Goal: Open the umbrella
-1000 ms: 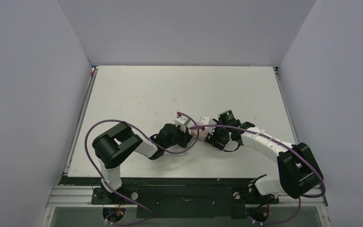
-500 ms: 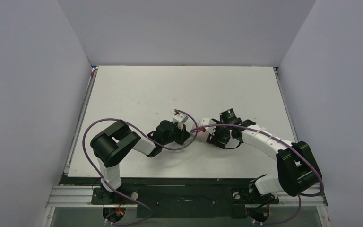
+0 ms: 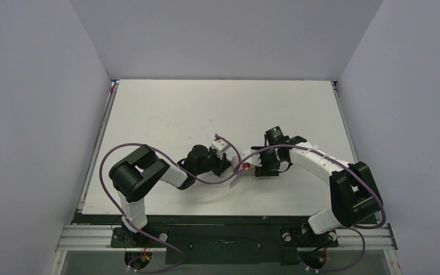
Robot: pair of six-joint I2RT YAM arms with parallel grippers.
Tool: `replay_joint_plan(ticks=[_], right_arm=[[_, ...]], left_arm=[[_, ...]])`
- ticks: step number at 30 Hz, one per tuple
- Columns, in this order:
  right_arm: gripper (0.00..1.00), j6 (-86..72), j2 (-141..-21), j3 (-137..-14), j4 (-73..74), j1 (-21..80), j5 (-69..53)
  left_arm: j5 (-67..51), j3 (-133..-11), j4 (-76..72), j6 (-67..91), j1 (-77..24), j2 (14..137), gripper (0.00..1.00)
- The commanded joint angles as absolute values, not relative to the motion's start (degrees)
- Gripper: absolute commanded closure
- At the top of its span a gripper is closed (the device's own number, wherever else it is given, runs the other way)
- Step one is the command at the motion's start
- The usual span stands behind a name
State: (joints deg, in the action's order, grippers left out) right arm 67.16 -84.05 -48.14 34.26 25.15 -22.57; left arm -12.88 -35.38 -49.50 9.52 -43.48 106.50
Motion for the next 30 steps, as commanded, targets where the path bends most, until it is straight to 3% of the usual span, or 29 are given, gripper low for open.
replay_joint_plan(ticks=[1, 13, 15, 17, 19, 20, 22, 30], right_arm=[[0.95, 79.7, -88.1, -50.4, 49.5, 25.5, -22.2], [0.94, 99.1, -90.2, -52.7, 56.2, 27.9, -18.6], [0.88, 97.7, -90.5, -54.0, 54.1, 27.7, -19.3], [0.76, 92.7, -90.1, -56.0, 51.5, 27.1, -21.2], [0.5, 84.3, -89.6, -59.2, 49.3, 25.9, -23.5], [0.32, 81.8, -89.0, -61.2, 49.1, 25.0, -24.1], [0.19, 73.8, -87.0, -63.0, 49.0, 23.0, -27.7], [0.14, 46.4, -79.0, -64.8, 48.9, 14.7, -32.1]], left_arm=[[-12.3, -34.9, -52.8, 5.4, -42.0, 104.4, 1.0], [-14.3, -34.2, -52.1, 4.0, -42.3, 103.9, 1.0], [-14.6, -33.6, -51.8, 4.0, -42.5, 103.3, 1.0], [-14.7, -32.9, -51.4, 4.0, -42.8, 102.7, 1.0], [-14.7, -32.2, -51.1, 4.0, -43.2, 102.1, 1.0], [-14.6, -31.9, -51.1, 4.0, -43.6, 101.7, 1.0], [-14.5, -31.4, -51.1, 4.2, -44.0, 101.5, 1.0], [-12.8, -32.6, -51.6, 4.9, -46.6, 102.5, 1.0]])
